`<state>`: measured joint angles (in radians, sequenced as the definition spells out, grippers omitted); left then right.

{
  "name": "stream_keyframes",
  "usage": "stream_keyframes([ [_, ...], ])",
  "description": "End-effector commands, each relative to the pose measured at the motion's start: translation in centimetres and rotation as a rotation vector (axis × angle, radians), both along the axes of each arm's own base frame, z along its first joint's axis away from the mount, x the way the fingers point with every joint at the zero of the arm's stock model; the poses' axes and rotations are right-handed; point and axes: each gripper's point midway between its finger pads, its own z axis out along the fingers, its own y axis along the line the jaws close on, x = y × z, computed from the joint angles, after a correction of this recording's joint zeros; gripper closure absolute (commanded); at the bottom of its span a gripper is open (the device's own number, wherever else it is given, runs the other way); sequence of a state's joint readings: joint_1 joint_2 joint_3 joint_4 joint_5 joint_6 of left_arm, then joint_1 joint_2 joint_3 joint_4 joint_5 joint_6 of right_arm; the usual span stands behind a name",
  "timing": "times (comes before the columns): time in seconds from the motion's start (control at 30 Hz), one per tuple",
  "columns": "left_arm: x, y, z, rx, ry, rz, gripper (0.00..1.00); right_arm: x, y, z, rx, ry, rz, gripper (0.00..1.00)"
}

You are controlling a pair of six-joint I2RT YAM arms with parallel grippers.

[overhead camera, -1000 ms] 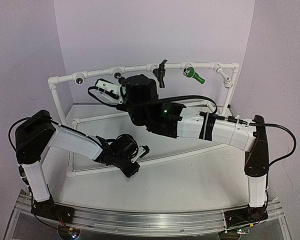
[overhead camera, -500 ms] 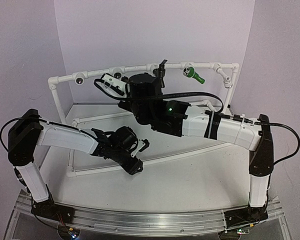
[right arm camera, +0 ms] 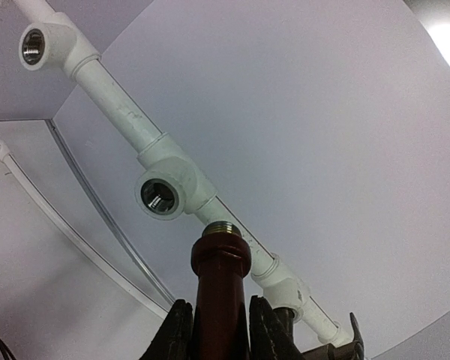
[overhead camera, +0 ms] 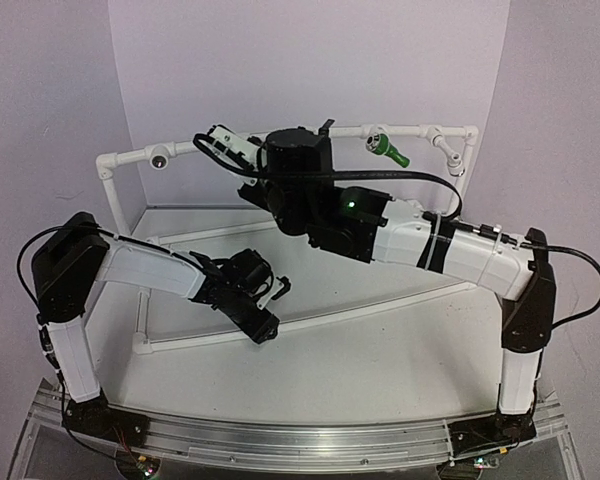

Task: Install the water faucets

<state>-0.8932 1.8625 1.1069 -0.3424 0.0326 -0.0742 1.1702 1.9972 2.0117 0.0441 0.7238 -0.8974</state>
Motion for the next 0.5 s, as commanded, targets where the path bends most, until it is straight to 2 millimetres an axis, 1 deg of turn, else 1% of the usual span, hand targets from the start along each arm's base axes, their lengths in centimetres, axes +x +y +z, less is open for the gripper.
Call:
stream_keyframes([
  [0.0,0.4,-0.8,-0.4,0.001,-0.005,-0.026,0.36,0.9,-0.2,1.2,0.014,-0.033,-0.054,1.00],
  [0.1,0.5,-0.7,-1.4,0.019,-0.004,-0.020,0.40,1.7,0.2,0.7,-0.009,-0.045,-0.068,1.00],
  [0.17,0.3,-0.7,-2.0,0.021,0.011,-0.023,0.44,2.0,0.5,0.7,-0.017,-0.053,-0.066,1.00],
  [0.23,0.0,-0.7,-2.4,0.020,0.021,-0.027,0.53,2.2,0.8,0.7,-0.026,-0.063,-0.071,1.00],
  [0.37,-0.2,-0.4,-3.2,0.026,0.025,-0.021,0.71,2.9,1.5,0.1,-0.083,-0.107,-0.109,1.00],
  [0.47,-0.3,-0.3,-3.9,0.029,0.034,-0.020,0.76,3.2,1.7,0.0,-0.105,-0.148,-0.137,1.00],
])
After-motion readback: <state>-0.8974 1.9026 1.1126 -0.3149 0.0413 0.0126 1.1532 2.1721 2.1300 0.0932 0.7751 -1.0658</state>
